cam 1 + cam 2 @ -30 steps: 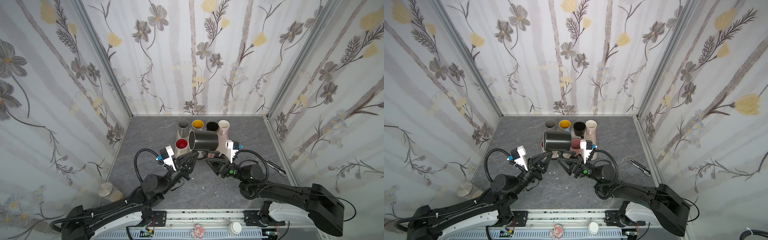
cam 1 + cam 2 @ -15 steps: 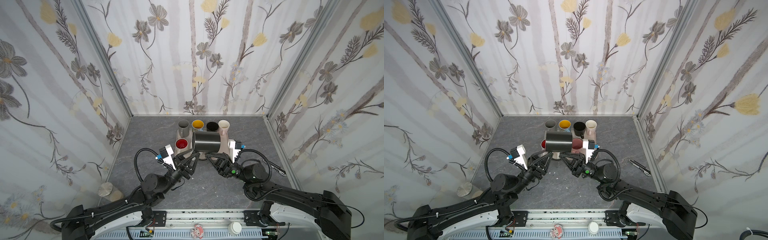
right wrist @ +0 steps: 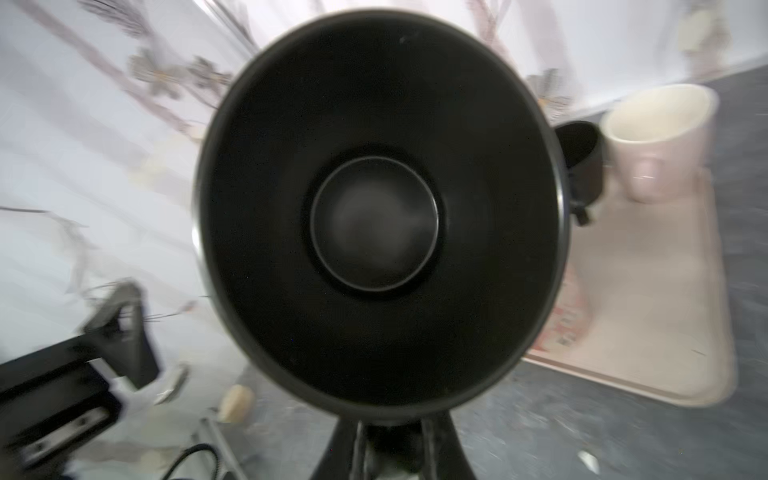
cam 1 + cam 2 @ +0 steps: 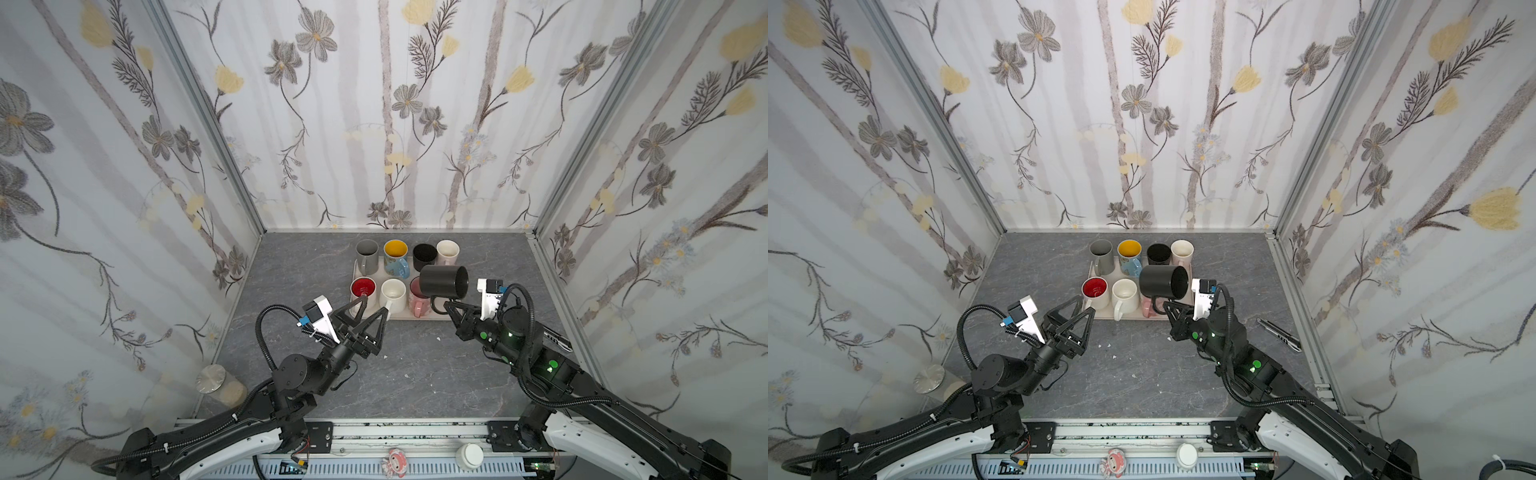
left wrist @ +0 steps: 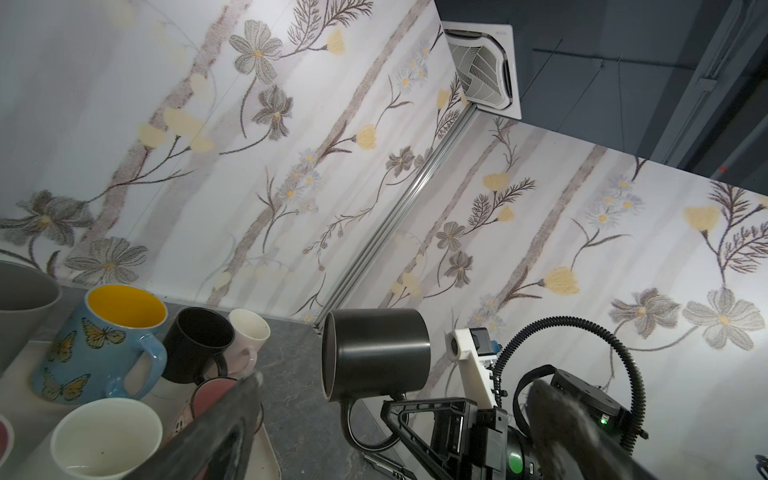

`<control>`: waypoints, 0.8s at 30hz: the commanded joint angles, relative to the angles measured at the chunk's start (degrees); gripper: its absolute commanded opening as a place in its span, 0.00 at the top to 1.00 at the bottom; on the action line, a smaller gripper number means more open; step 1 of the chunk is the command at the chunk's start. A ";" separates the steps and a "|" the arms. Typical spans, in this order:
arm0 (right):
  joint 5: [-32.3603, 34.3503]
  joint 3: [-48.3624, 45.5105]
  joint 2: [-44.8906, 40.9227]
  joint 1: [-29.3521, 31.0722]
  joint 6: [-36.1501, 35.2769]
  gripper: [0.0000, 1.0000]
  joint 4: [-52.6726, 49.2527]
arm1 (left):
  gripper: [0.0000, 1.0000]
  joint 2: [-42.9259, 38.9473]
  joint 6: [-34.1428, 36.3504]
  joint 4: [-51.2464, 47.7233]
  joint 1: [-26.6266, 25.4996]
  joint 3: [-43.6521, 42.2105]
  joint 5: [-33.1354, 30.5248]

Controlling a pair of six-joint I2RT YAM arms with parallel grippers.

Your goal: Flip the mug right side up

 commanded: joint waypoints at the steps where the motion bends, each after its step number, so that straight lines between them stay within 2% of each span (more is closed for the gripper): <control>1: 10.61 2.62 1.58 -1.51 -5.28 1.00 -11.30 | 0.00 -1.45 1.31 -2.16 0.03 -1.05 -3.88; 3: 16.08 3.85 3.71 -2.35 -8.14 1.00 -14.34 | 0.00 -2.57 1.55 -3.13 0.06 -1.57 -4.63; 6: 20.70 5.24 8.70 -4.72 -11.97 1.00 -16.16 | 0.00 -4.26 1.49 -3.85 0.04 -2.81 -5.52; 8: 19.66 6.19 12.83 -7.41 -13.54 1.00 -16.11 | 0.00 -5.32 1.33 -4.06 0.02 -3.59 -6.10; 12: 11.69 9.34 22.07 -12.52 -15.77 1.00 -14.27 | 0.00 -7.02 1.23 -5.14 0.08 -4.34 -7.21; 17: 8.75 14.06 32.02 -12.33 -18.20 1.00 -14.02 | 0.00 -8.34 1.33 -6.34 0.00 -4.58 -7.61; 24: 10.52 15.53 38.23 -10.77 -18.96 1.00 -12.13 | 0.00 -9.88 1.76 -6.97 0.08 -5.10 -8.65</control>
